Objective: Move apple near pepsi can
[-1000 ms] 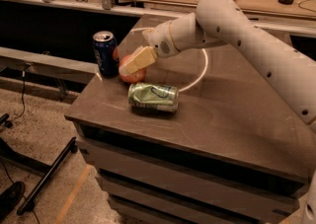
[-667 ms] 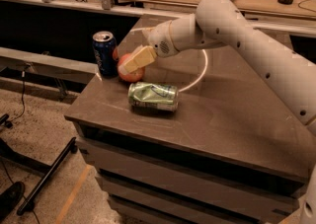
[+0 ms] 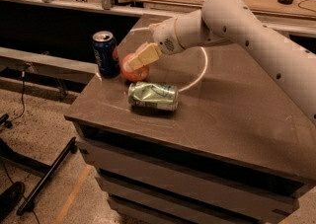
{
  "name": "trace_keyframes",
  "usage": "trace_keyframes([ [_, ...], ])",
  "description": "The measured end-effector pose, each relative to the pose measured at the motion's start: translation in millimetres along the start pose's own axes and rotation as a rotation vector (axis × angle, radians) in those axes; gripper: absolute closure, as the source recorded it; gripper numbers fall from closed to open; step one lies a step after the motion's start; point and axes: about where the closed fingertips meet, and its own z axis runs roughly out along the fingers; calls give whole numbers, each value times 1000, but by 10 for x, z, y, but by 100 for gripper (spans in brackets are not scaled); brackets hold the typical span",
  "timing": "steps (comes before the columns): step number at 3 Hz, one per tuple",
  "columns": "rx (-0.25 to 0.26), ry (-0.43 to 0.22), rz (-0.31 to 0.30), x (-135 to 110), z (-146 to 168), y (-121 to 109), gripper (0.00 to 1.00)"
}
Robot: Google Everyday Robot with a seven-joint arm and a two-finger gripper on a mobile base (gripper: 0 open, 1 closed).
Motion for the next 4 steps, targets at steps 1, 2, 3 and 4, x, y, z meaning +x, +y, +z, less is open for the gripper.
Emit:
trace_keyframes([
  [1, 37, 19, 3, 29, -133, -16, 0],
  [2, 57, 30, 8, 59, -208, -24, 0],
  [3, 76, 29, 15, 102, -343, -25, 0],
  [4, 89, 15, 26, 144, -542, -7, 0],
])
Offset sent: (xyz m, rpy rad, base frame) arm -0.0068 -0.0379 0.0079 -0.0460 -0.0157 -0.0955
